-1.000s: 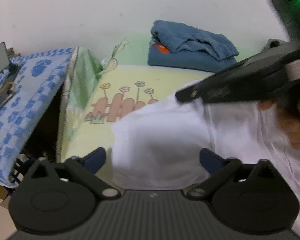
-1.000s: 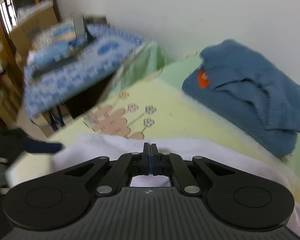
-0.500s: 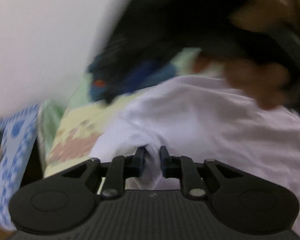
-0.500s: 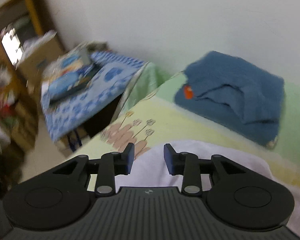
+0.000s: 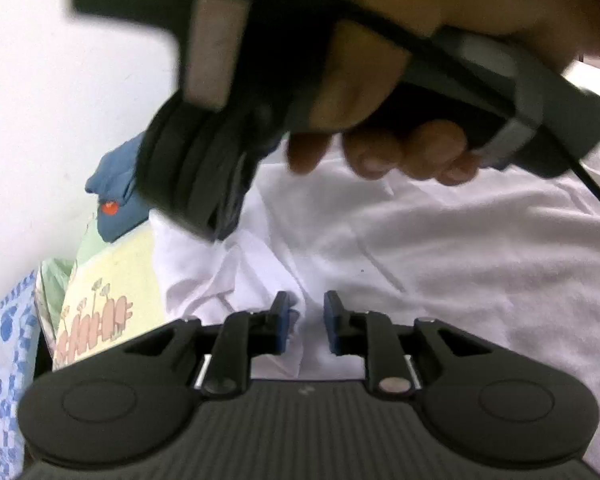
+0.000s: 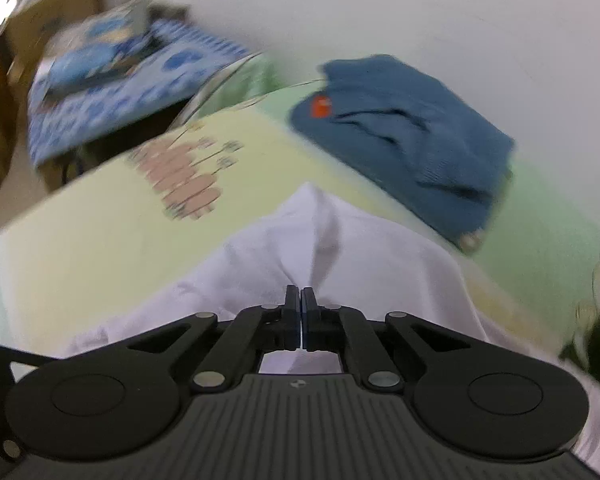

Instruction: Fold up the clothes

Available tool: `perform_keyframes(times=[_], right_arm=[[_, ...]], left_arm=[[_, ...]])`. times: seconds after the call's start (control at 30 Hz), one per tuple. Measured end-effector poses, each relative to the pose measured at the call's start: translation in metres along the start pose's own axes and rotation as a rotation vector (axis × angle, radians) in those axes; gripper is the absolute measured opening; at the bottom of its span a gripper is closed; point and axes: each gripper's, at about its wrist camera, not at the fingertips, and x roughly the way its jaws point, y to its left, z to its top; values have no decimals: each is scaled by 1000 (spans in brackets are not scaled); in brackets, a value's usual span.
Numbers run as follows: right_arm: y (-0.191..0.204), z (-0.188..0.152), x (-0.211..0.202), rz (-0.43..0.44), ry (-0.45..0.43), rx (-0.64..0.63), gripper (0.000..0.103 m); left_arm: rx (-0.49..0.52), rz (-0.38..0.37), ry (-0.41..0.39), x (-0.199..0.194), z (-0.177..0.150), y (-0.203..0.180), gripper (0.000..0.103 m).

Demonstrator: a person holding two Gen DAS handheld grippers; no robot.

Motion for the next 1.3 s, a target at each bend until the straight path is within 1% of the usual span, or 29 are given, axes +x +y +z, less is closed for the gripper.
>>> perform_keyframes(times=[0.07,0.1,0.13,0.17,0.2,0.23,0.27,0.37,0.43,0.47,0.5,0.53,0.57,0.63,0.7,0.8,0.83,0.9,0.97,1.07,1.13,1.2,1.3], right_arm=[[-8,-1,-3,17,8,58,15],[-9,-1,-6,22,-3,74,22],[-9,1,-14,46,-44,76,22],[-3,1,-20,78,-73,63,24],[2,4,-25,130,-89,33,34],[9,7,-26,185,-85,-14,40],[17,9,-25,212,-73,-67,40],[42,10,-10,164,-24,-229,38],[41,12,6,131,39,-225,27],[41,12,14,114,71,-221,23],[37,12,18,115,99,-196,18],[32,12,20,134,113,-161,10],[27,11,17,146,106,-128,2],[18,11,10,159,80,-66,2],[8,14,-1,191,27,15,2],[-2,25,-7,282,-41,150,2],[-5,29,-9,313,-63,195,2],[-10,36,-9,385,-107,288,2],[-10,43,-4,453,-135,356,2],[-4,52,10,547,-162,456,2],[-2,56,22,569,-160,523,2],[-1,62,40,577,-152,590,2],[-3,66,66,582,-127,706,2]], left_arm=[[-8,0,0,0,0,1,21],[-8,1,-1,0,0,0,21],[-8,2,-1,-1,0,0,21],[-10,2,-1,-1,0,0,21],[-13,1,-1,-1,0,2,21],[-16,0,-2,-1,0,2,21],[-16,0,-2,-2,0,1,21],[-16,1,-3,-4,-1,2,21],[-12,4,-8,-4,-1,2,20],[-8,5,-10,-5,-2,2,20],[-9,4,-10,-5,-2,3,21],[-17,1,-9,-6,-2,4,21],[-24,-2,-8,-7,-2,5,21],[-39,-2,-6,-7,-2,9,22],[-59,3,-2,-8,-3,13,26],[-100,20,14,-9,-6,26,24],[-113,36,15,-11,-7,32,21],[-137,73,17,-15,-8,40,21],[-186,114,20,-25,-10,57,21],[-267,184,43,-31,-14,86,21],[-317,225,67,-25,-20,109,21],[-361,271,93,-17,-28,132,21],[-439,319,140,-9,-43,162,21]])
